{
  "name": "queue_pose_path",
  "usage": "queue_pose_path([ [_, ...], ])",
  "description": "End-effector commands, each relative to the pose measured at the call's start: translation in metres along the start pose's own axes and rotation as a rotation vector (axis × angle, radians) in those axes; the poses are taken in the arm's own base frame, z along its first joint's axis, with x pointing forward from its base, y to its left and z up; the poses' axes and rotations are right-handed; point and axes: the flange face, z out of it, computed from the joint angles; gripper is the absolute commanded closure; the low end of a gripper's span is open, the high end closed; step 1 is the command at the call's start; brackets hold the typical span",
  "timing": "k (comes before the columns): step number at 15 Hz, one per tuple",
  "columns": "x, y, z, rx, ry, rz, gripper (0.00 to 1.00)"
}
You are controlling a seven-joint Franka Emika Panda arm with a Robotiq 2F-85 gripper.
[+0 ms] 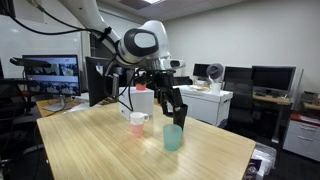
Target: Pick up the blue cup and put it in the black cup, pick up the stacked white and orange cups and put them in the blue cup, pick up the stacked white and pink cups and put them in the white cup
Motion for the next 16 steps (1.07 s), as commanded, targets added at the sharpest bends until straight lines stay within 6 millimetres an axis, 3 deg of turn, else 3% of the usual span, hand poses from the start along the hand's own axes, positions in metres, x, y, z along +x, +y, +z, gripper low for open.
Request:
queue_pose_path([
  [1, 0.005, -0.024, 0.007, 0.006, 0.014, -0.04, 0.0],
  [6, 0.001, -0.046, 0.023, 0.008, -0.009, -0.075, 0.0],
  [16, -0.006, -0.048, 0.059, -0.017, -0.051, -0.096, 0.0],
])
